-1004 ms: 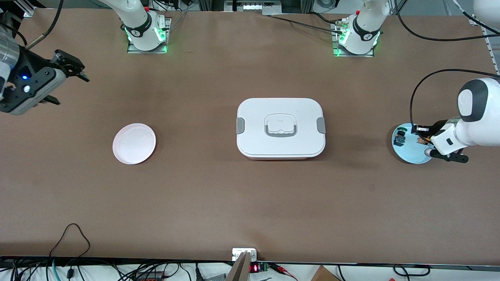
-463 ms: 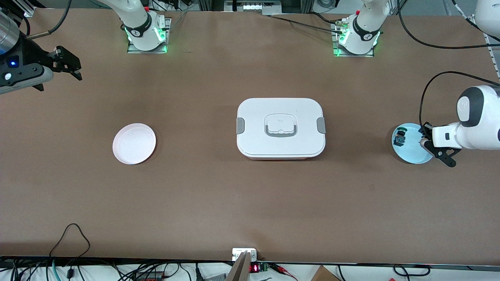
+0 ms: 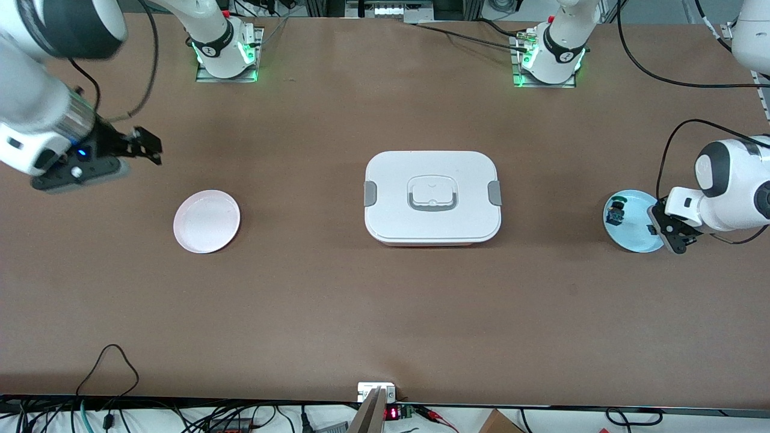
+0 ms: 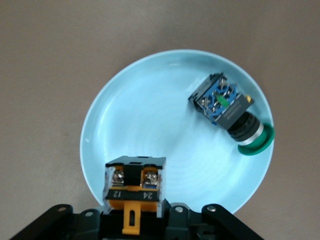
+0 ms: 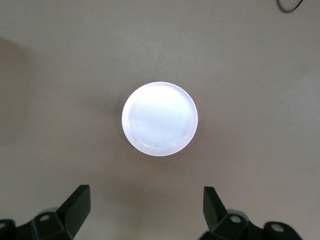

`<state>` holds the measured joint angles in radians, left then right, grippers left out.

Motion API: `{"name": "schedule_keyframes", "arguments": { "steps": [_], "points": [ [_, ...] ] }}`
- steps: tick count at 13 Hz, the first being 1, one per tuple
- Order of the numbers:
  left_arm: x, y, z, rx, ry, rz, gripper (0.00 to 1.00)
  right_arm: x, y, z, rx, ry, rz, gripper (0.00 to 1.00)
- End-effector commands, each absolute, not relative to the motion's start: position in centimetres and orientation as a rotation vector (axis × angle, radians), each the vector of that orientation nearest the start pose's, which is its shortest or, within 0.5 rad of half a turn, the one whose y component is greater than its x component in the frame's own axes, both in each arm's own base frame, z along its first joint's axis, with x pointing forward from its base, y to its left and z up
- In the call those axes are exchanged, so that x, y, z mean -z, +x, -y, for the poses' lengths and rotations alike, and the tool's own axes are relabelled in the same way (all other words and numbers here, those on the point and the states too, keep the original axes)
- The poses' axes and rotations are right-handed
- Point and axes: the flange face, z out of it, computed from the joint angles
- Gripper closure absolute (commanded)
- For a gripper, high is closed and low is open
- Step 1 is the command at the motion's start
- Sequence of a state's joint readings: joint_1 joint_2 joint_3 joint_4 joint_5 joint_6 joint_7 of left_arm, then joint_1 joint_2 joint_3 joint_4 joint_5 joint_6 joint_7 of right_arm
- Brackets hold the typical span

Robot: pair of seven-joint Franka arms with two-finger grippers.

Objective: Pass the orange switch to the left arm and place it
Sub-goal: 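Lower the orange switch onto the light-blue plate with the left gripper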

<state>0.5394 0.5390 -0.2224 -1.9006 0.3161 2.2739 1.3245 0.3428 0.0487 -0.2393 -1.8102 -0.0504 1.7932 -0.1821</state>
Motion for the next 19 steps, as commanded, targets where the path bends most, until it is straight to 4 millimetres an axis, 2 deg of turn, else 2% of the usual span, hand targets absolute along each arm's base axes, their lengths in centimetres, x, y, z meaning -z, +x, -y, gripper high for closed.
{"name": "schedule_keyframes", "arguments": {
  "steps": [1, 6, 7, 8, 9, 10, 11, 12, 17, 19],
  "points": [
    [-20.2, 57.6, -20.4, -0.284, -2.492, -1.946, 0.92, -50.9, 56.7, -5.6, -0.066, -3.18, 0.465, 0.0],
    [-18.6, 57.1, -20.1, -0.202, -2.359, -2.099, 0.91, -52.1, 57.2, -5.1, -0.027, -3.18, 0.441, 0.0],
    [-18.4, 56.8, -20.6, -0.204, -2.37, -2.094, 0.9, -52.9, 57.3, -5.0, 0.002, -3.18, 0.441, 0.0],
    [-18.3, 56.6, -20.3, -0.205, -2.372, -2.099, 0.86, -54.9, 57.4, -4.9, 0.045, -3.18, 0.448, 0.0],
    [-18.3, 56.5, -20.1, -0.208, -2.372, -2.102, 0.77, -57.6, 57.5, -4.9, 0.08, -3.178, 0.437, 0.0],
    [-18.4, 56.5, -20.0, -0.207, -2.368, -2.106, 0.64, -58.5, 57.5, -5.5, 0.067, -3.177, 0.439, 0.0],
    [-18.6, 56.6, -19.7, -0.2, -2.365, -2.116, 0.3, -58.5, 57.3, -5.5, 0.049, -3.18, 0.404, 0.0],
    [-19.1, 56.8, -19.2, -0.185, -2.359, -2.133, 0.0, -58.5, 57.3, -5.7, 0.052, -3.168, 0.372, 0.0],
    [-19.9, 56.8, -19.2, -0.189, -2.37, -2.143, 0.0, -59.4, 57.2, -6.8, 0.071, -3.108, 0.364, 0.0],
    [-21.6, 57.0, -19.1, -0.2, -2.36, -2.136, 0.0, -59.4, 57.1, -6.0, 0.05, -3.109, 0.337, 0.0]
  ]
}}
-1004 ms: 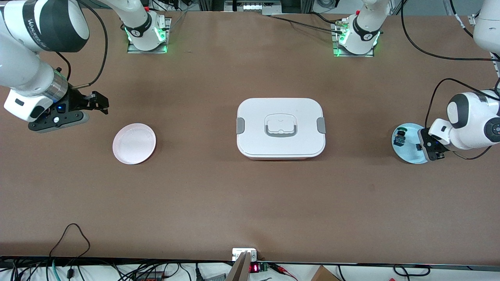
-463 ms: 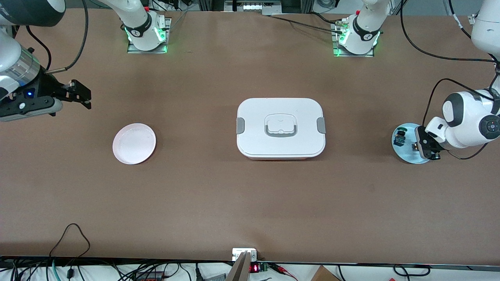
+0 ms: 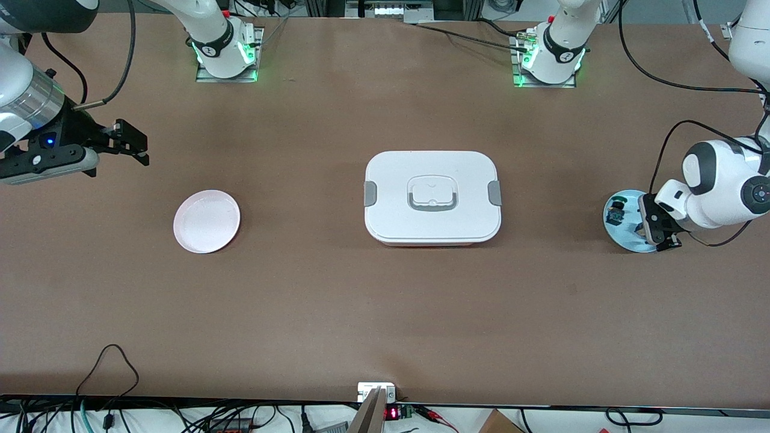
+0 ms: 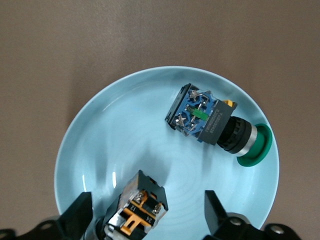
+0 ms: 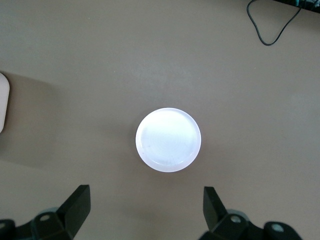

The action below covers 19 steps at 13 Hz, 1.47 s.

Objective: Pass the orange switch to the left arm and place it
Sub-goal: 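Open the left gripper and lift it off the switch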

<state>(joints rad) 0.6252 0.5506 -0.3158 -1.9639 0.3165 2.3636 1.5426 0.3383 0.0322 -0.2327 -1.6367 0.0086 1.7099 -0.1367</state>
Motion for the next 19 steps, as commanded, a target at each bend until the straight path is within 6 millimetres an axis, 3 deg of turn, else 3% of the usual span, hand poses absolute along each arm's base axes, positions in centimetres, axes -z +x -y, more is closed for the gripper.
{"name": "schedule_keyframes", "arguments": {
  "steps": [1, 3, 6, 7, 12, 14, 16, 19],
  "points": [
    [-23.1, 57.0, -19.2, -0.236, -2.367, -2.131, 0.0, -59.3, 57.2, -5.9, 0.048, -3.111, 0.335, 0.0],
    [-27.9, 57.5, -17.3, -0.264, -2.359, -2.107, 0.0, -59.4, 57.1, -6.1, 0.047, -3.114, 0.346, 0.0],
    [-33.8, 59.0, -16.2, -0.349, -2.425, -2.019, 0.0, -59.3, 57.2, -5.9, 0.047, -3.123, 0.341, 0.0],
    [-36.0, 59.7, -15.6, -0.383, -2.485, -1.944, 0.0, -59.3, 57.2, -5.9, 0.047, -3.123, 0.343, 0.0],
    [-45.0, 61.1, -9.1, -0.513, -2.784, -1.428, 0.0, -59.4, 57.1, -6.1, 0.052, -3.123, 0.36, 0.0],
    [-47.7, 61.1, -6.7, -0.528, -2.884, -1.178, 0.0, -59.4, 57.2, -6.1, 0.052, -3.123, 0.363, 0.0],
    [-49.5, 60.9, -5.8, -0.511, -3.028, -0.91, 0.0, -59.5, 57.1, -6.4, 0.055, -3.123, 0.365, 0.0],
    [-52.8, 60.8, -3.9, -0.5, -3.09, -0.668, 0.0, -59.4, 57.1, -6.3, 0.05, -3.121, 0.362, 0.0]
  ]
}}
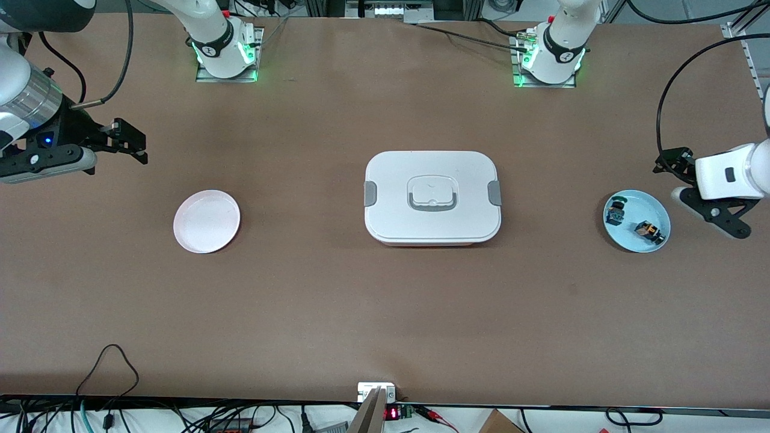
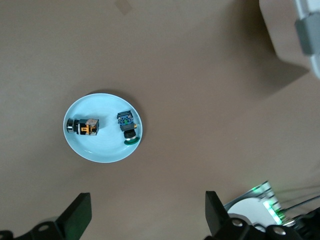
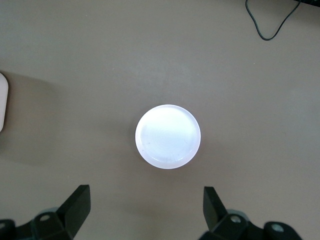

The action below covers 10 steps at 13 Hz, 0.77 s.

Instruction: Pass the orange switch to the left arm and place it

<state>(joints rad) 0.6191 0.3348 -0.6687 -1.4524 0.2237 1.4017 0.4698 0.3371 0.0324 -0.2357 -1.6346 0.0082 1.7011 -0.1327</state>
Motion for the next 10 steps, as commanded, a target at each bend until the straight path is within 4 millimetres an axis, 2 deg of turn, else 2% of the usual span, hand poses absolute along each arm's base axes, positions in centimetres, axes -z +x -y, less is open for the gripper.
{"name": "schedule_keyframes", "arguments": {
  "steps": [1, 3, 4, 5, 6, 7, 9, 10],
  "points": [
    [-53.5, 60.4, -2.8, -0.513, -3.091, -0.531, 0.0, -59.4, 57.1, -6.0, 0.052, -3.121, 0.355, 0.0],
    [-54.8, 59.6, -0.5, -0.531, -3.07, -0.343, 0.0, -59.4, 57.2, -5.8, 0.05, -3.116, 0.346, 0.0],
    [-56.5, 59.5, -0.3, -0.473, -3.067, -0.262, 0.0, -59.4, 57.1, -6.1, 0.052, -3.121, 0.352, 0.0],
    [-57.4, 59.9, 0.6, -0.401, -3.067, -0.141, 0.0, -59.4, 57.1, -6.3, 0.052, -3.122, 0.358, 0.0],
    [-57.8, 60.6, 0.3, -0.297, -3.057, 0.053, 0.0, -59.4, 57.1, -6.1, 0.052, -3.121, 0.357, 0.0],
    [-59.0, 60.7, 0.7, -0.182, -3.091, 0.203, 0.0, -59.4, 57.1, -6.1, 0.05, -3.117, 0.361, 0.0],
    [-58.6, 59.8, 1.0, -0.091, -3.112, 0.335, 0.0, -59.5, 57.2, -5.8, 0.055, -3.109, 0.322, 0.0],
    [-58.4, 59.6, 0.1, -0.013, -3.111, 0.348, 0.0, -59.5, 57.2, -5.9, 0.067, -3.107, 0.327, 0.0]
  ]
}}
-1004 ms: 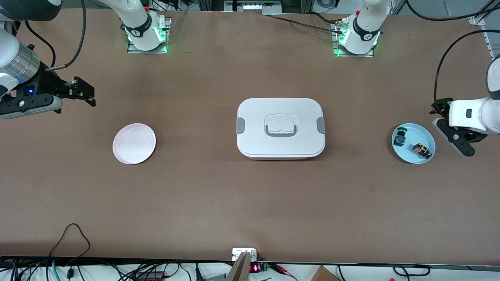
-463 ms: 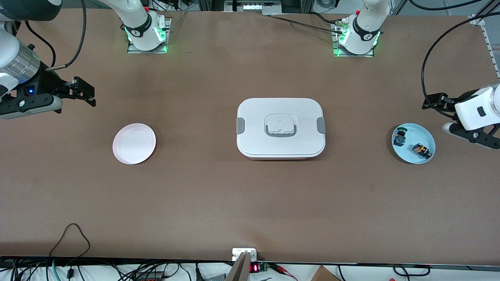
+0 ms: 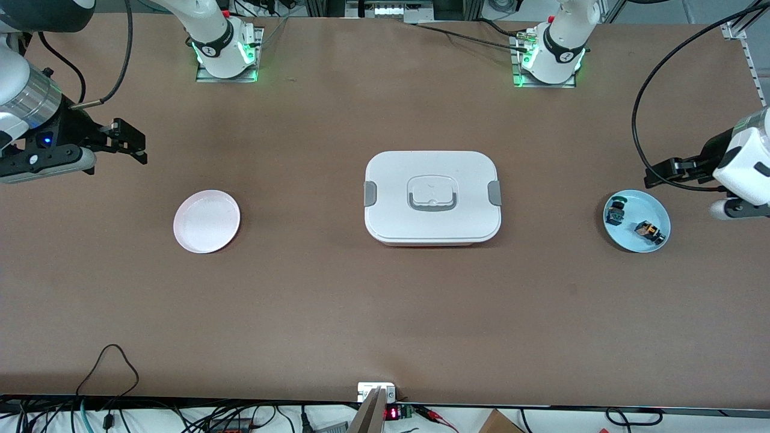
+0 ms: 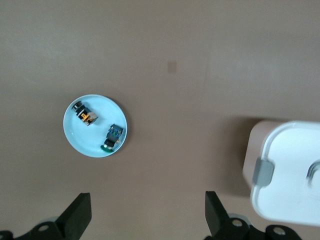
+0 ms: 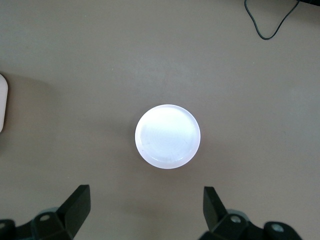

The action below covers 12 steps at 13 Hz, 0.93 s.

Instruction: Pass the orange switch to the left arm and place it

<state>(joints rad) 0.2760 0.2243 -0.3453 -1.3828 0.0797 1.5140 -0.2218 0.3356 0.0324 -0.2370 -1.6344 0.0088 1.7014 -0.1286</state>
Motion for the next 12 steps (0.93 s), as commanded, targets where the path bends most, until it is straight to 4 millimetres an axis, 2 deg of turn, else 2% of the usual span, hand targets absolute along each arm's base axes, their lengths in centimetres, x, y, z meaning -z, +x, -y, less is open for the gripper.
{"name": "schedule_keyframes", "arguments": {
  "steps": [1, 3, 8, 12],
  "points": [
    [-57.6, 59.0, 0.7, 0.03, -3.108, 0.294, 0.0, -59.4, 57.3, -5.9, 0.064, -3.107, 0.329, 0.0],
    [-56.8, 57.1, -1.0, 0.068, -3.104, 0.124, 0.0, -59.4, 57.1, -6.3, 0.052, -3.107, 0.341, 0.0],
    [-57.2, 54.7, -0.6, 0.07, -3.107, 0.063, 0.0, -59.4, 57.1, -6.4, 0.05, -3.105, 0.356, 0.0],
    [-57.4, 55.1, -0.6, 0.044, -3.104, 0.064, 0.0, -59.4, 57.1, -6.4, 0.05, -3.104, 0.365, 0.0]
  ]
}}
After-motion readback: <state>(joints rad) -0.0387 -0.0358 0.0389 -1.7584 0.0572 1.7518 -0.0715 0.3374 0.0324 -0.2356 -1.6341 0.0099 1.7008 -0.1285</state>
